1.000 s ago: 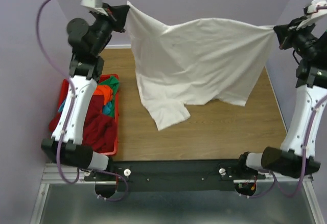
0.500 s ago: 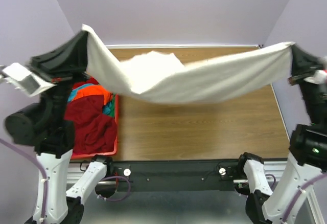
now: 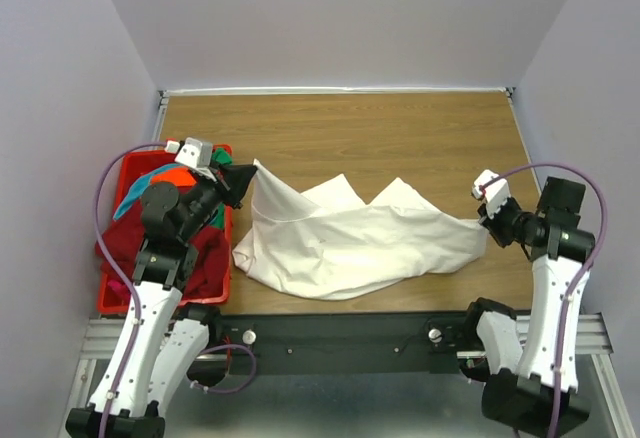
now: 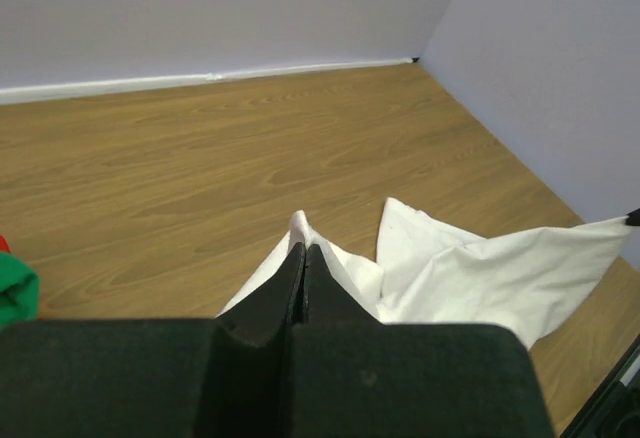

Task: Fold and stack the t-shirts
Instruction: Flatten the tshirt out

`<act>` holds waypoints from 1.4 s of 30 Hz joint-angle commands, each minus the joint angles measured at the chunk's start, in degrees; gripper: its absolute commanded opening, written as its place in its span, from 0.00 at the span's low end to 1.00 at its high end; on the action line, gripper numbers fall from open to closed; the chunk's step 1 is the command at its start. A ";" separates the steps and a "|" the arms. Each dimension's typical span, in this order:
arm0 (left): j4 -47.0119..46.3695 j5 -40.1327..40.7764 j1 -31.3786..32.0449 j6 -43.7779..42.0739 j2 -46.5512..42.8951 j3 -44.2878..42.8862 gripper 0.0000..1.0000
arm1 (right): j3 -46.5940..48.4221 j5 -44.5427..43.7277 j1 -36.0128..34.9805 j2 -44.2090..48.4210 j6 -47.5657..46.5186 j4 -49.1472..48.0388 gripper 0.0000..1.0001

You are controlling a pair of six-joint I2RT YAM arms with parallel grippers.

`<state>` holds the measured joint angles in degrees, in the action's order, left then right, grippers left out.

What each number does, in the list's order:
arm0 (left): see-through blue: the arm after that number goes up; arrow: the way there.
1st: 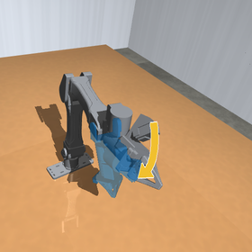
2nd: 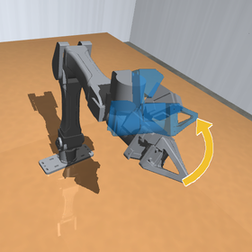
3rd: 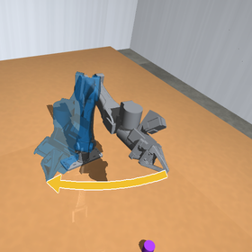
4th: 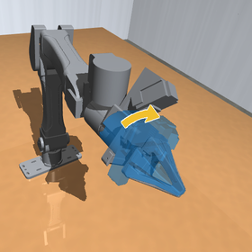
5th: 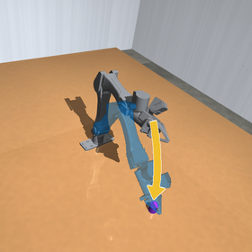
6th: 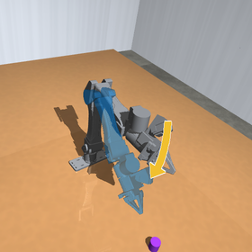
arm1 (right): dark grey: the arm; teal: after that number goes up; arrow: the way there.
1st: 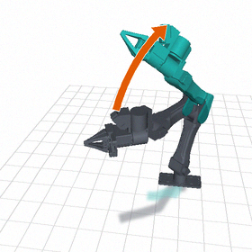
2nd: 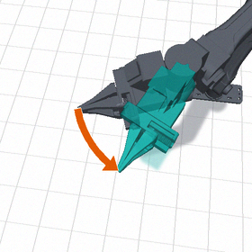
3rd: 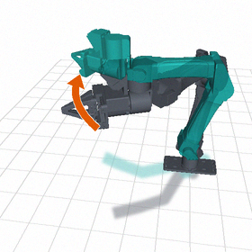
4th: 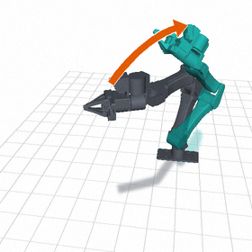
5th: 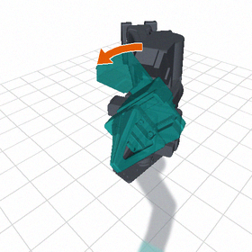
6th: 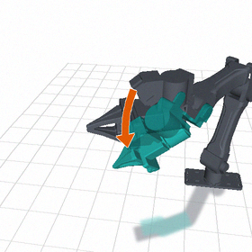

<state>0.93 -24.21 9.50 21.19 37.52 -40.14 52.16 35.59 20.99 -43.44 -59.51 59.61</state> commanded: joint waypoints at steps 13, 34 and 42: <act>-1.02 -4.10 -0.09 -1.68 0.36 2.00 0.00 | 3.48 9.77 -10.50 -23.09 -19.79 14.32 0.00; 1.36 -4.97 -0.09 -4.23 -2.10 1.82 0.00 | -1.53 -16.43 -44.03 -15.01 8.52 -1.23 0.57; 0.83 -5.59 -0.09 -4.32 -1.92 2.17 0.00 | -10.33 -20.74 -43.67 -21.58 16.23 -10.65 0.52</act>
<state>2.85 -27.94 9.47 17.52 36.23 -38.22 43.27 18.22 -22.87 -61.47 -50.41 54.65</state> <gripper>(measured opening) 0.004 0.554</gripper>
